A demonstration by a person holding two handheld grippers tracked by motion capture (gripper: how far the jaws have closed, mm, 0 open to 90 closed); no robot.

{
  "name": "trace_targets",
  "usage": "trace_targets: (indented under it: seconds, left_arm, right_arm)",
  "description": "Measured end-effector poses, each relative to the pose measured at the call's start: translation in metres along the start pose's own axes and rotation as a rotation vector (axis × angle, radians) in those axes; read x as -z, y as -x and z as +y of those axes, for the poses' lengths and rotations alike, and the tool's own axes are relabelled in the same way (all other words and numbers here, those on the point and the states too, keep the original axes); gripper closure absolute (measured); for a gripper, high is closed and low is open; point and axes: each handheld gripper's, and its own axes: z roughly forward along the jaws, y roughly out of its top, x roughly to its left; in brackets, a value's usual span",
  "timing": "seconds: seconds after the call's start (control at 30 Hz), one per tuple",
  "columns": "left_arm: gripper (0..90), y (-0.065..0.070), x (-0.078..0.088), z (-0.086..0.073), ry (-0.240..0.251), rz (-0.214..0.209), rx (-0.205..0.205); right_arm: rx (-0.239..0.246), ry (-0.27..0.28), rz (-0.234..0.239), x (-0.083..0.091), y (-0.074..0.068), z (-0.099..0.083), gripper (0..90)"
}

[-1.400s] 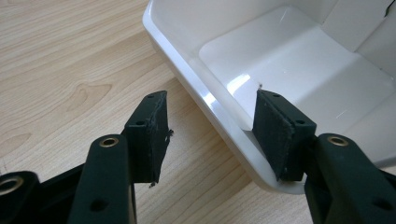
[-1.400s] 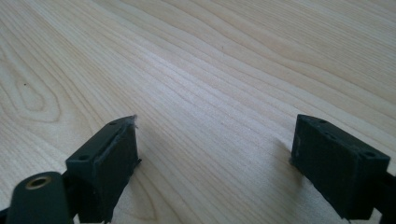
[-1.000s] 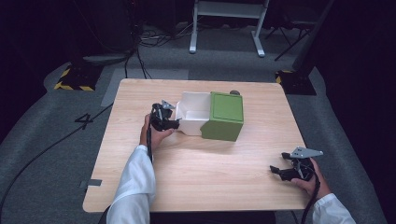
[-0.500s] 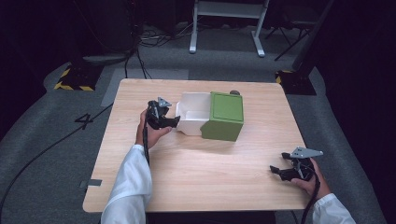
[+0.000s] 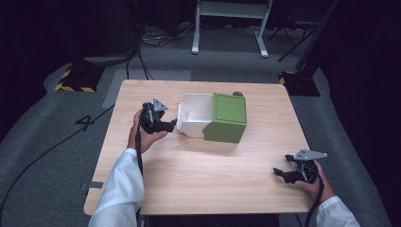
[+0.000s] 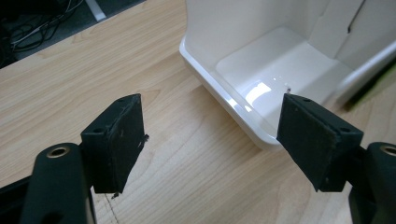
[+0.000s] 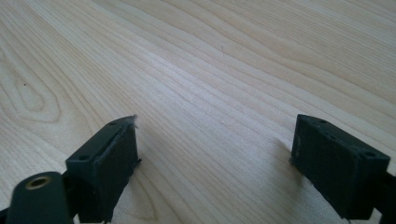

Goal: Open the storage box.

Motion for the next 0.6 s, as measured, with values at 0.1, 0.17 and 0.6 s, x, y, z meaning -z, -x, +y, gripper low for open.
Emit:
trace_targets:
  seconds: [0.1,0.17,0.6]
  left_arm:
    - [22.6,0.002,0.006,-0.004,-0.001,-0.003,-0.004]
    - [21.8,0.004,0.009,-0.008,-0.004,-0.008,-0.019]
    - [18.7,0.019,0.034,-0.031,-0.051,-0.070,-0.104]
  right_arm:
    - [0.000,0.000,0.000,0.000,0.000,0.000,14.5]
    - [0.000,0.000,0.000,0.000,0.000,0.000,14.5]
    - [-0.001,0.000,0.000,0.000,0.000,0.000,14.5]
